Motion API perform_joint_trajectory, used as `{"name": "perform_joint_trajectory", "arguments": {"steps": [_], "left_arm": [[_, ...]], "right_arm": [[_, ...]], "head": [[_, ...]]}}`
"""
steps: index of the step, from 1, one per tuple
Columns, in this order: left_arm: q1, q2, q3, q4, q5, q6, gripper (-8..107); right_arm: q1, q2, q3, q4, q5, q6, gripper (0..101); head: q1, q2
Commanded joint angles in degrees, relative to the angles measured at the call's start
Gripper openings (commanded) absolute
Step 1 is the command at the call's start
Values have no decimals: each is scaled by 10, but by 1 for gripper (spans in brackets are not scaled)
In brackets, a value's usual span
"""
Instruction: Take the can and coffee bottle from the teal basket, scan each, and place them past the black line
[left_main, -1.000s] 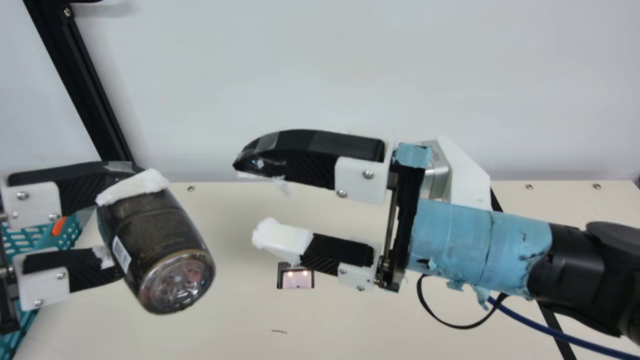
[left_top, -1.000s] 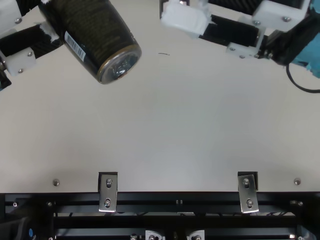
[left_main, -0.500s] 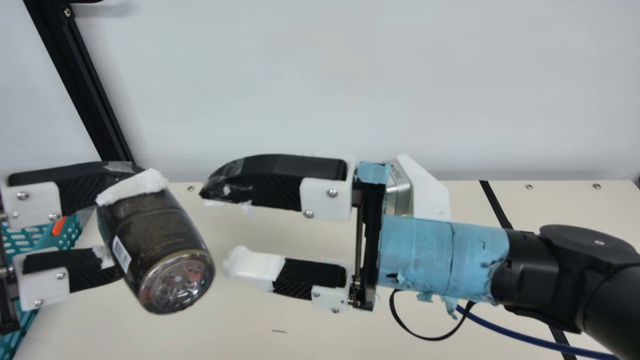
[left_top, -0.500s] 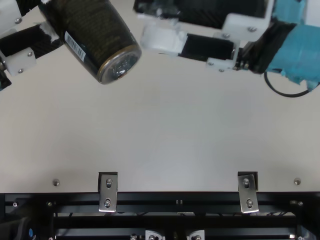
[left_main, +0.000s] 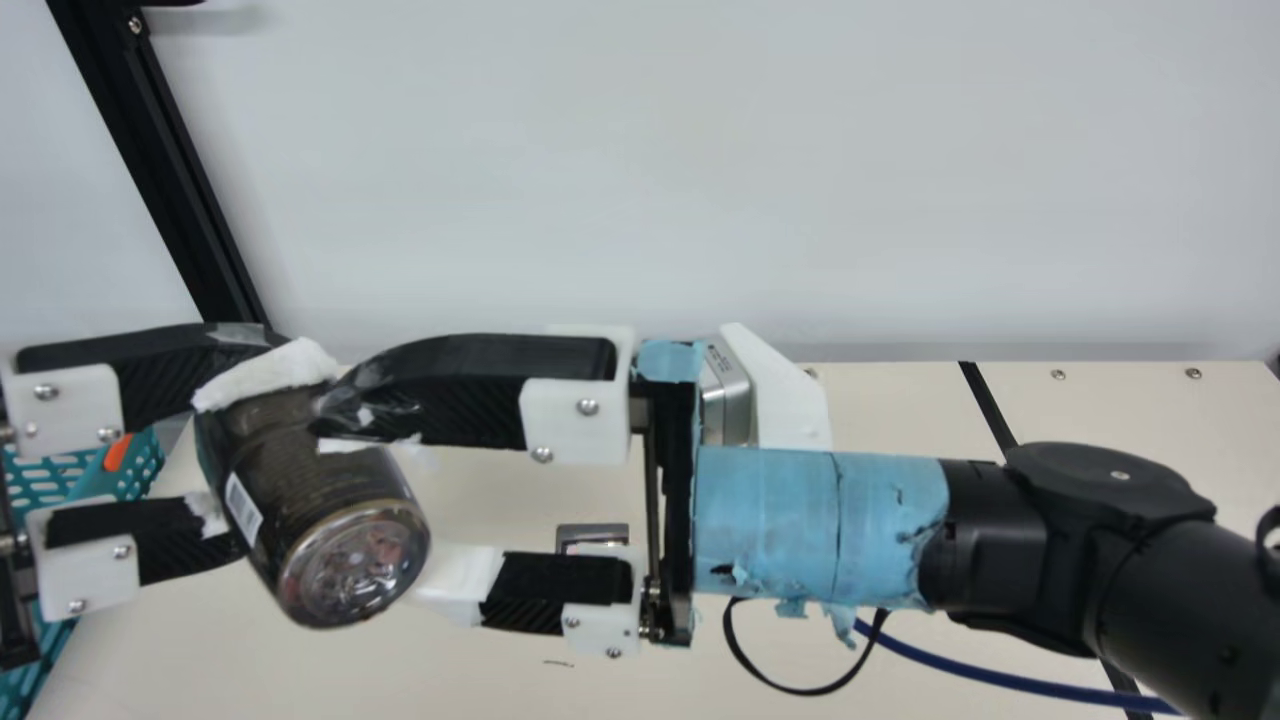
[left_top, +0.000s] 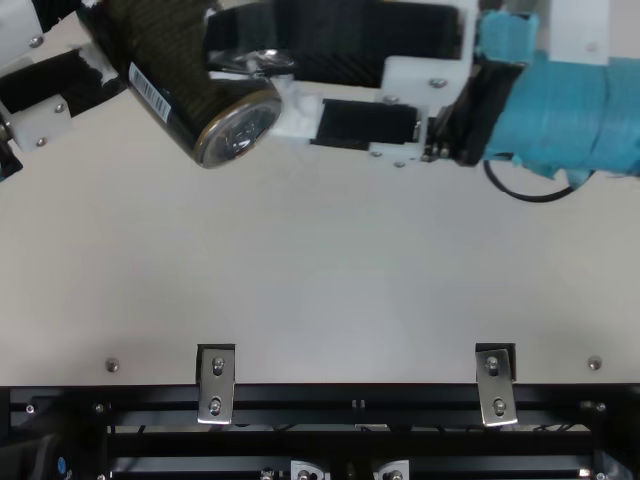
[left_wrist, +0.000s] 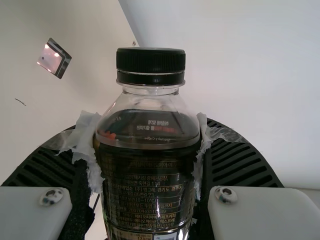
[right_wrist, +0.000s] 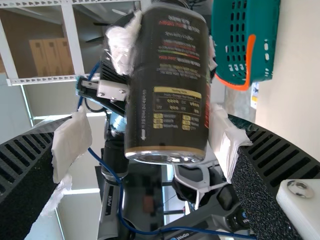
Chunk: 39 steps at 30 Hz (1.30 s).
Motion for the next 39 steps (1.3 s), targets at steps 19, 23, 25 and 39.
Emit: {"name": "perform_joint_trajectory", "arguments": {"steps": [19, 23, 25, 39], "left_arm": [[0, 0, 0, 0, 0, 0, 10], [0, 0, 0, 0, 0, 0, 10], [0, 0, 0, 0, 0, 0, 10], [0, 0, 0, 0, 0, 0, 10]], "right_arm": [[46, 44, -50, 0, -16, 23, 101], [46, 45, -51, 1, -17, 23, 101], [46, 45, -51, 0, -16, 23, 101], [46, 45, -51, 0, -16, 23, 35]], "head": [[-15, -2], [-15, -2], [-15, -2], [-15, -2]]}}
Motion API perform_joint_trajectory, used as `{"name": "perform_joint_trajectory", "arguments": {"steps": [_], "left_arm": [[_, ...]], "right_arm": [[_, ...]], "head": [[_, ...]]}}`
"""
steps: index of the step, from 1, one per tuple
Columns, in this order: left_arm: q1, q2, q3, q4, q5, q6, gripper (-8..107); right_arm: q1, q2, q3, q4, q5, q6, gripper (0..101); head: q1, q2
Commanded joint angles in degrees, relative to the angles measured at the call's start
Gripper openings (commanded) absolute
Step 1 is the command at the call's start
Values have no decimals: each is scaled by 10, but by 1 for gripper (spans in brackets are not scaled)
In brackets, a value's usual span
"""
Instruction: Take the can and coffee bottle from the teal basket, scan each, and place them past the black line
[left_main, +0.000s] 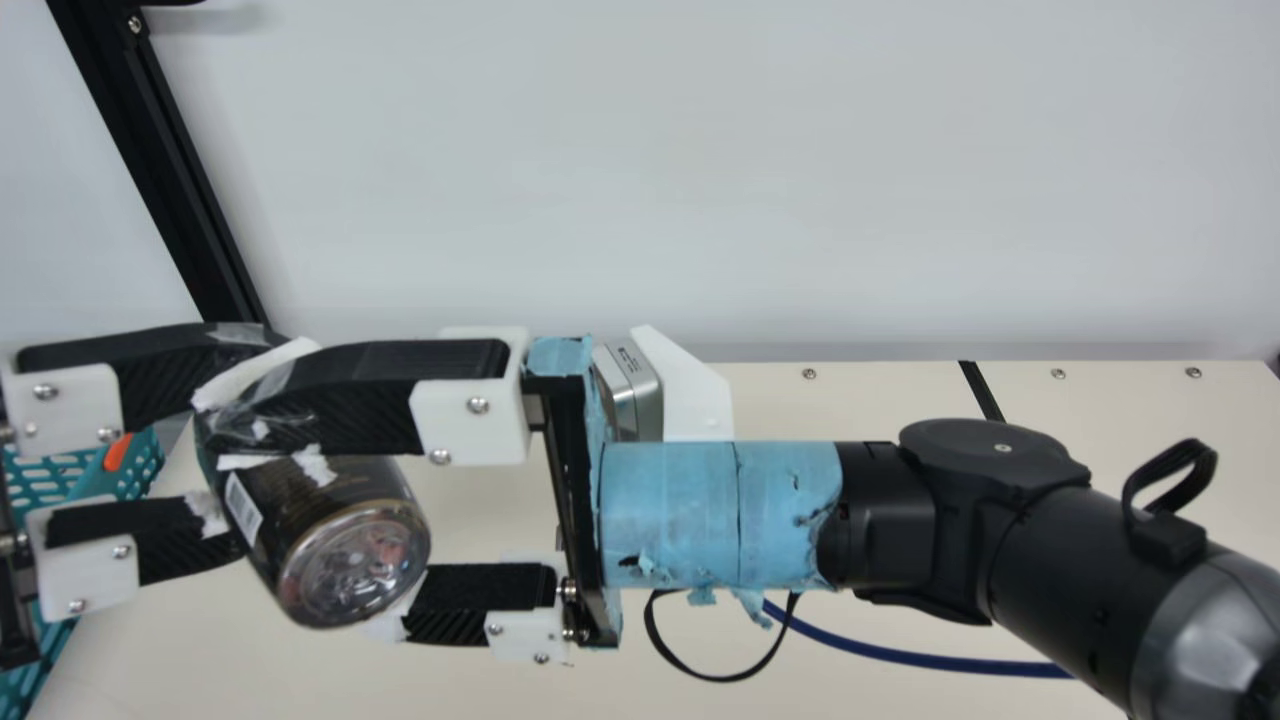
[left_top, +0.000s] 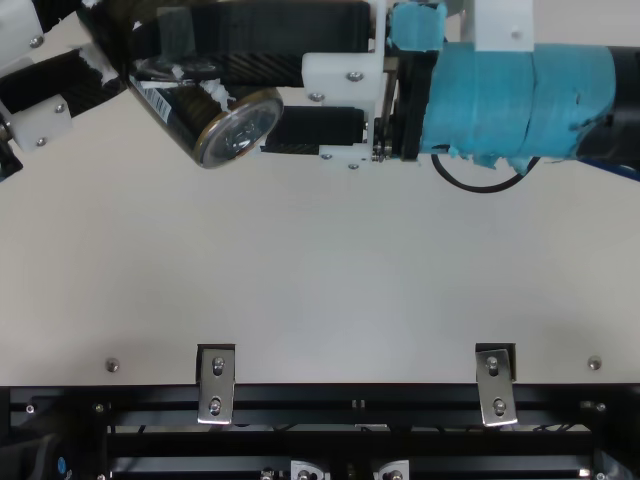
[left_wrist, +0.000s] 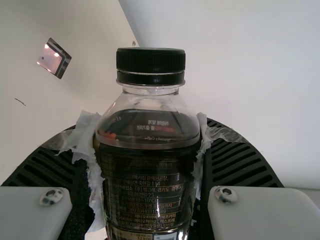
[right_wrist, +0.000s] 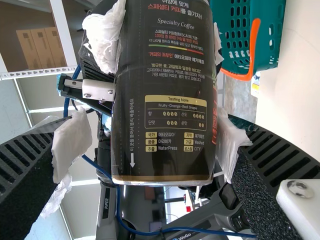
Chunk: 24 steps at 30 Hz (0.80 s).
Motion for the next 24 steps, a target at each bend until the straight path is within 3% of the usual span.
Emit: {"name": "perform_joint_trajectory", "arguments": {"steps": [1, 2, 4, 12, 13, 15, 16, 24], "left_arm": [[0, 0, 0, 0, 0, 0, 10], [0, 0, 0, 0, 0, 0, 10], [0, 0, 0, -2, 0, 0, 10], [0, 0, 0, -4, 0, 0, 10], [0, 0, 0, -4, 0, 0, 19], [0, 0, 0, -4, 0, 0, 71], [0, 0, 0, -4, 0, 0, 90], [1, 1, -1, 0, -1, -1, 90]], "right_arm": [[0, 0, 0, 0, 0, 0, 27], [0, 0, 0, -1, 0, 0, 13], [0, 0, 0, -9, -2, 1, 0], [0, 0, 0, -11, -2, 2, 0], [0, 0, 0, -11, -2, 2, 0], [0, 0, 0, -11, -2, 2, 0], [0, 0, 0, -11, -2, 2, 0], [0, 0, 0, -9, -2, 2, 0]], "head": [[-18, -2], [-18, -2], [-18, -2], [-18, -2], [-18, -2], [-18, -2], [-18, -2], [-18, -2]]}}
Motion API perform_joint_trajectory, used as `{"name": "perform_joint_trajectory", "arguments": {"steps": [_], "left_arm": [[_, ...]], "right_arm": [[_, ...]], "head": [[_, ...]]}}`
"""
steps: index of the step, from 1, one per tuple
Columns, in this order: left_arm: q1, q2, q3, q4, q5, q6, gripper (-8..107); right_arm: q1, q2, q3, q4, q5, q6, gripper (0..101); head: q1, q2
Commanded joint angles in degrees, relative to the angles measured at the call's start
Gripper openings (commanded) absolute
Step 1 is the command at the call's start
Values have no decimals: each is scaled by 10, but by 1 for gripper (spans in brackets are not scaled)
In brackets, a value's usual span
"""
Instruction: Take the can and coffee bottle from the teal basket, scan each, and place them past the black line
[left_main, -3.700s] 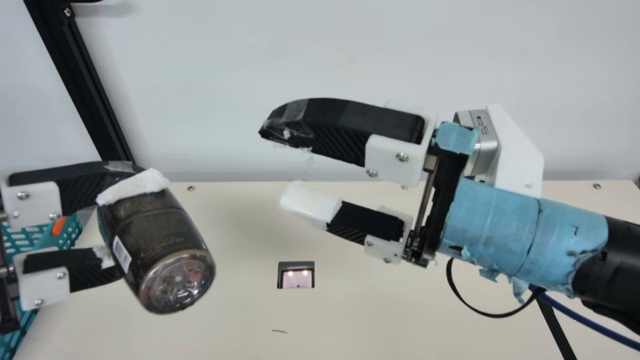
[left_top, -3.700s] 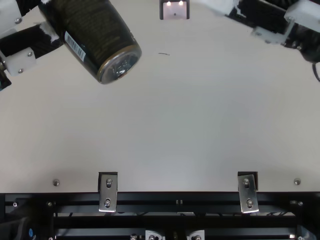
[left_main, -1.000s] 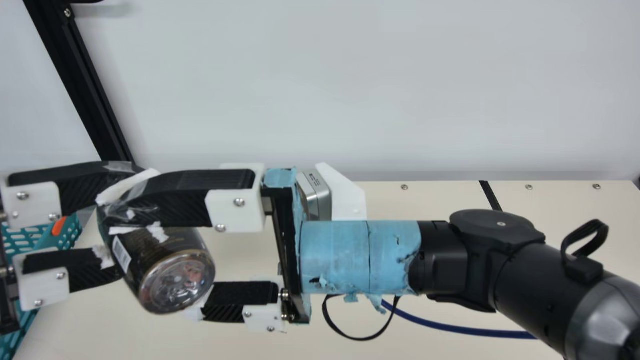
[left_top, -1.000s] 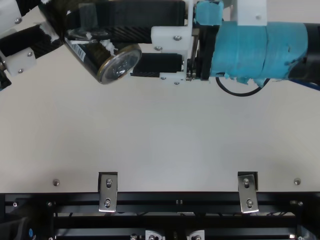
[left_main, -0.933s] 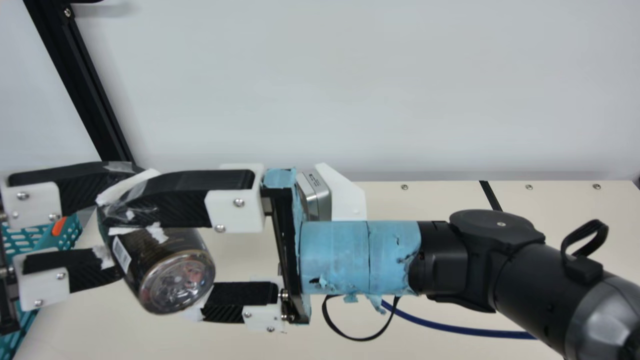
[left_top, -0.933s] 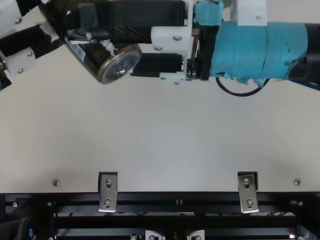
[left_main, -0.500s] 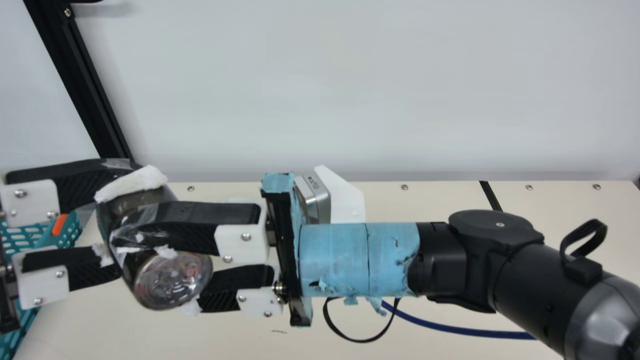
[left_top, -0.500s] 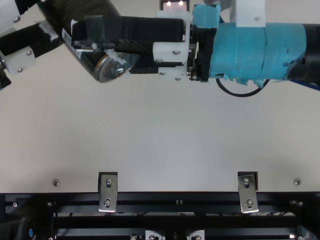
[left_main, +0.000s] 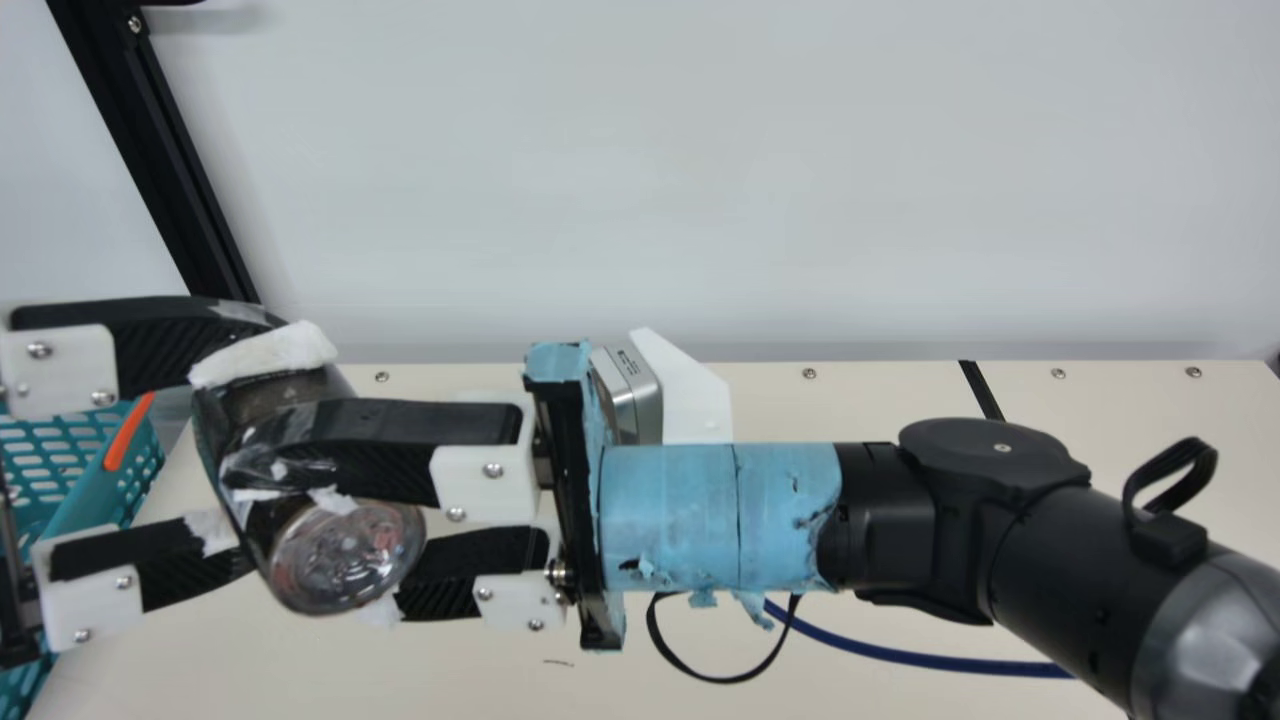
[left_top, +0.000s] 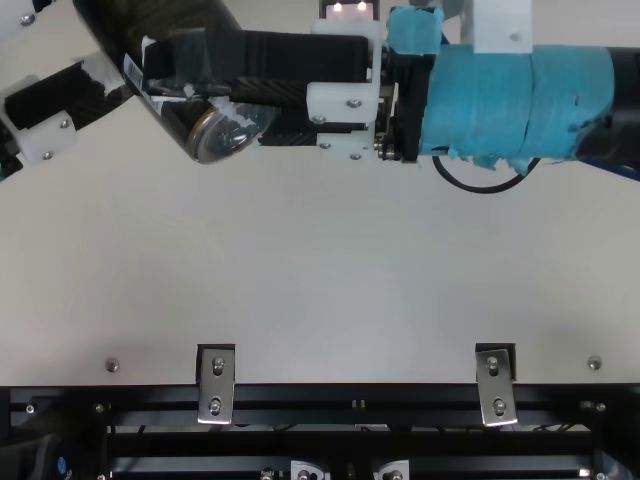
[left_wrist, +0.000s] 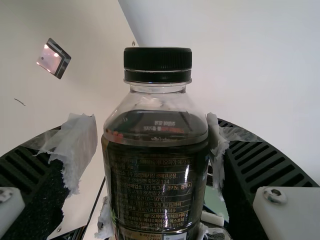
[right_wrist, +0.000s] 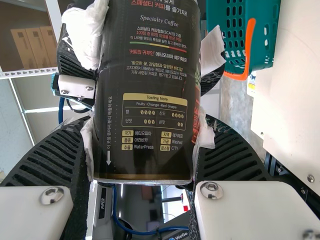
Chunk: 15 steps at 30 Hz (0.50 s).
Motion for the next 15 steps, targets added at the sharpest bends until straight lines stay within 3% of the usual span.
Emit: {"name": "perform_joint_trajectory", "arguments": {"steps": [1, 10, 15], "left_arm": [[2, 2, -1, 2, -5, -3, 90], [34, 13, -15, 1, -70, -8, 90], [24, 11, -24, 40, -116, 10, 90]], "right_arm": [[0, 0, 0, 0, 0, 0, 0], [0, 0, 0, 0, 0, 0, 0], [0, 0, 0, 0, 0, 0, 0]], "head": [[-15, -2], [-15, -2], [-15, -2]]}}
